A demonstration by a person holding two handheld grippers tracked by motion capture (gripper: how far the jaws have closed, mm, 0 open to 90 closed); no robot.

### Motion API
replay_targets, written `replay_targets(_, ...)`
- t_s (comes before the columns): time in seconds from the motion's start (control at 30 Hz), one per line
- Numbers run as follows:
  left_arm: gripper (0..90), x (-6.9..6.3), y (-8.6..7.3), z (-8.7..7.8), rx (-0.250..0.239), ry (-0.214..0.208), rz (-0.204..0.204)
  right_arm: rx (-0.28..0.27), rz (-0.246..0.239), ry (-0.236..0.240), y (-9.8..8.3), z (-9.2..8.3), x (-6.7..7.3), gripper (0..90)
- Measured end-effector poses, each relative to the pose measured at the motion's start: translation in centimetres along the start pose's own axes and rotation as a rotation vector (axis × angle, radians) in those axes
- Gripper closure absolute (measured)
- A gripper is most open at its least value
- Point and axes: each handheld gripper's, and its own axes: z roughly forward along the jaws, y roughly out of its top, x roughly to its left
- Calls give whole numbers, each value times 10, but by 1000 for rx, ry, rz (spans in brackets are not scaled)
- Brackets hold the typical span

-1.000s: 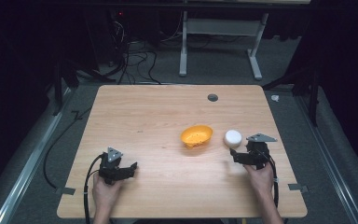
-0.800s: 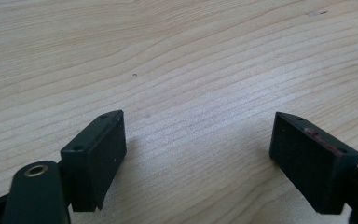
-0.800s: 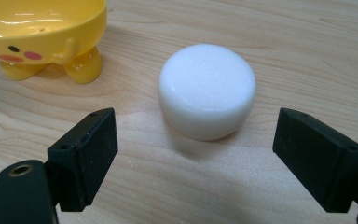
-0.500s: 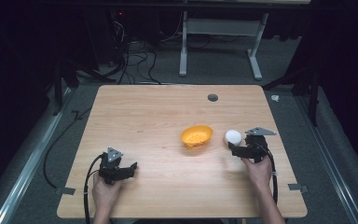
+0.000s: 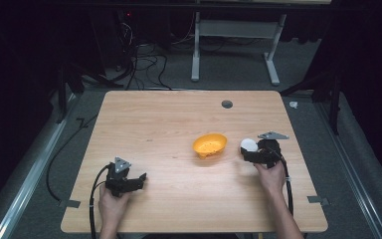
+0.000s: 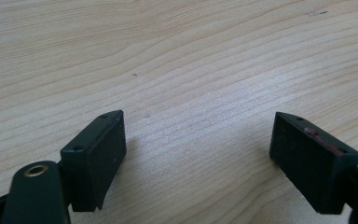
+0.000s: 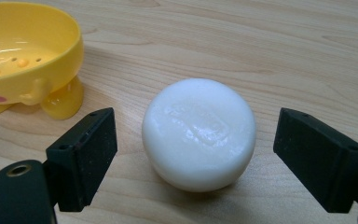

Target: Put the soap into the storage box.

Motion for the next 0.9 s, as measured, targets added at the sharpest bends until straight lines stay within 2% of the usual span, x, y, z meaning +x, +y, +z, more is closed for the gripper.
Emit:
replay_targets(0.3,192,0,0,0,0,0,0,28,0,-5,-3,12,0,138)
replay_targets(0.47,191,0,0,0,0,0,0,25,-2,-10,-3,17,2,140)
replay_targets(0.67,191,0,0,0,0,0,0,43,18,-21,-6,26,1,148)
replay_targets(0.9,191,0,0,0,0,0,0,57,17,-30,-8,31,1,171)
